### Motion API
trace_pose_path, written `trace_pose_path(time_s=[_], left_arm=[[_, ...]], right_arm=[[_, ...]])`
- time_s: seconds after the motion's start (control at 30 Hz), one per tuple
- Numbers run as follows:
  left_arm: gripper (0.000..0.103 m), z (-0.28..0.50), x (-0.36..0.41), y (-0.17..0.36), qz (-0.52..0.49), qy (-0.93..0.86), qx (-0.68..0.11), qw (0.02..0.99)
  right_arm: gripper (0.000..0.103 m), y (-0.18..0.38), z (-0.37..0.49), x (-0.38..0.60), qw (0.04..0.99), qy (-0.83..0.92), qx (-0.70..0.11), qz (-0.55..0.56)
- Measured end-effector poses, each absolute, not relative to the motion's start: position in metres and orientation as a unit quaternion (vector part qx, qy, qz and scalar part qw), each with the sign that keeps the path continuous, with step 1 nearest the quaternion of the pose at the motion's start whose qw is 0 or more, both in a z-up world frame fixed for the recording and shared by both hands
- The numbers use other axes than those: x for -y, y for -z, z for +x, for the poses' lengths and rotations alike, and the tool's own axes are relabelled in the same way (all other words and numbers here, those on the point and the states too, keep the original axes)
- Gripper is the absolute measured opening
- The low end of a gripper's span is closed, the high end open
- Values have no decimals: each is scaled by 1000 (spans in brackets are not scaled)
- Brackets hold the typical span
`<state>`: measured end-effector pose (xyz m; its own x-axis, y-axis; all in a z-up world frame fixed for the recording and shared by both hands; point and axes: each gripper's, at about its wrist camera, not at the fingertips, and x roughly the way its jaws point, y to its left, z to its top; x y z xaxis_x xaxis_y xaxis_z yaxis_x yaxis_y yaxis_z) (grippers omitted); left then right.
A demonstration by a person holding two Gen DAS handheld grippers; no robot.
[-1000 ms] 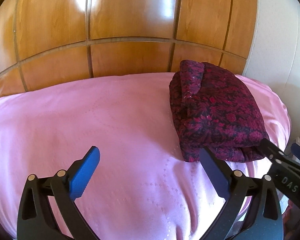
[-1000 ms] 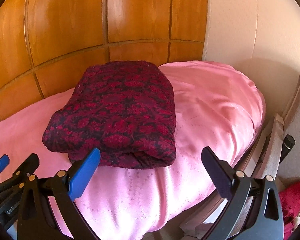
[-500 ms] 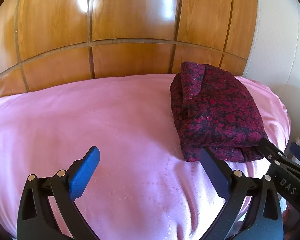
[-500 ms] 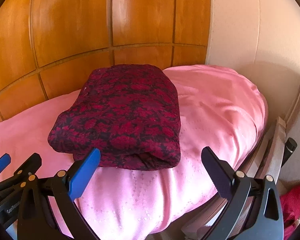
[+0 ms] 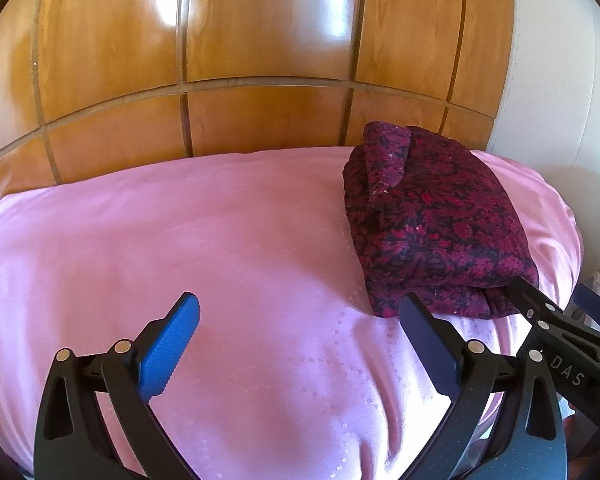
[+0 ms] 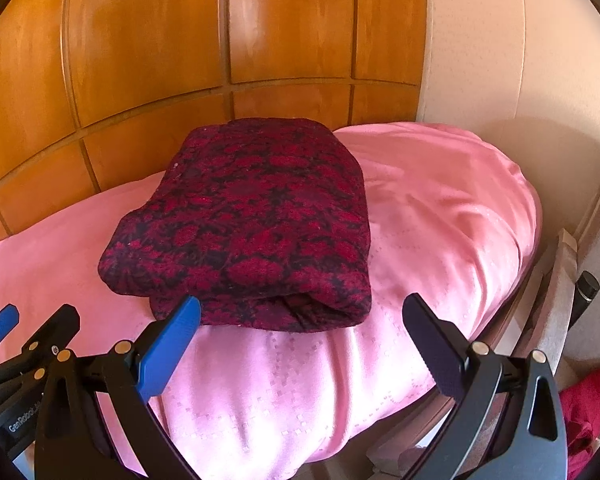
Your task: Fold small clothes
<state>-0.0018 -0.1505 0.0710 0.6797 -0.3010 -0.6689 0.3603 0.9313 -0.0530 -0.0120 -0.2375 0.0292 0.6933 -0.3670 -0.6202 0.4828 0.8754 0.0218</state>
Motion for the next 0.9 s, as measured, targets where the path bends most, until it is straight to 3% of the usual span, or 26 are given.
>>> trace_pose_path(time_s=[0.9], left_arm=[[98, -9, 148, -76, 45, 178, -344, 921]], right_arm=[[101, -25, -14, 236, 917, 219, -316, 102]])
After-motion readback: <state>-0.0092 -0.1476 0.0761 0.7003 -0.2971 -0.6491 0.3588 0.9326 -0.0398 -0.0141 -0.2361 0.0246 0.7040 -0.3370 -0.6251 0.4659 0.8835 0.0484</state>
